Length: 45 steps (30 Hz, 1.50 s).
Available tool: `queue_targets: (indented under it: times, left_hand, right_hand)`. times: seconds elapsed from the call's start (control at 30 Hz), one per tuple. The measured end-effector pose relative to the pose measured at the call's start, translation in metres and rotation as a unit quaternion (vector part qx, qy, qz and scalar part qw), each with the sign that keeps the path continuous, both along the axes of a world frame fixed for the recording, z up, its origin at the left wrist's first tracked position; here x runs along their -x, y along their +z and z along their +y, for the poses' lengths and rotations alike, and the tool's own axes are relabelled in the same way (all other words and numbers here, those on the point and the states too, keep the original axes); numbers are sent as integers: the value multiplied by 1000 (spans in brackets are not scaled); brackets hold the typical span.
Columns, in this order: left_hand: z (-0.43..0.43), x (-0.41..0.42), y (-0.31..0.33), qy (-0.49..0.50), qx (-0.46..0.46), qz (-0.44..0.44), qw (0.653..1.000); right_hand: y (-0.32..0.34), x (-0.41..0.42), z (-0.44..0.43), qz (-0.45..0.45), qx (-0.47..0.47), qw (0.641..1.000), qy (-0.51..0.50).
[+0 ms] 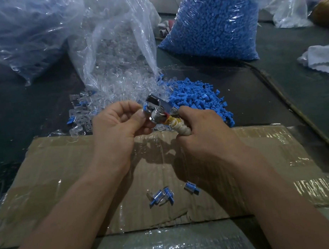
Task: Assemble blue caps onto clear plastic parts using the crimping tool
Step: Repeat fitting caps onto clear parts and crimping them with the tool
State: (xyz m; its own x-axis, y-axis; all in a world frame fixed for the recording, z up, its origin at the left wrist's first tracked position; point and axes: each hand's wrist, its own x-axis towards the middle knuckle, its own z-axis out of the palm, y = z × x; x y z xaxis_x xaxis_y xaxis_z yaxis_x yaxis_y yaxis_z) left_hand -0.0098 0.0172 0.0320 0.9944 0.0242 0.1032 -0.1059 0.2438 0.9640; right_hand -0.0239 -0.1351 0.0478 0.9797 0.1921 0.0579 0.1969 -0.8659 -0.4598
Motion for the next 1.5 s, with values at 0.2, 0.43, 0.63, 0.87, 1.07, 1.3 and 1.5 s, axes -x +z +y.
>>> queue_targets:
  times: [0.2,0.43,0.63,0.87,1.07,1.3,1.5]
  left_hand:
    - [-1,0,-1,11,-7,0,1000]
    - [1,-2,-3,25,-27,5,999]
    - [0,-1,-3,24,-22,9,999]
    - [12,-6,2,3,-23,50,998]
    - [31,-8,7,-226,-180,82,954]
    - [26,-3,6,-393,-269,114,872]
    - [24,-1,3,-499,-327,76,799]
  right_hand:
    - [-3,-2,1,16,-29,999,-4]
    - [-7,-3,2,-5,-22,1000,-14]
    - [-10,-4,1,-25,4,1000,-12]
    - [-6,-5,-8,-32,-14,999,-33]
    - [-4,-11,-22,-4,23,998,-61]
    - [-5,-11,-16,48,50,997,-32]
    - [-4,-8,-9,88,46,995,2]
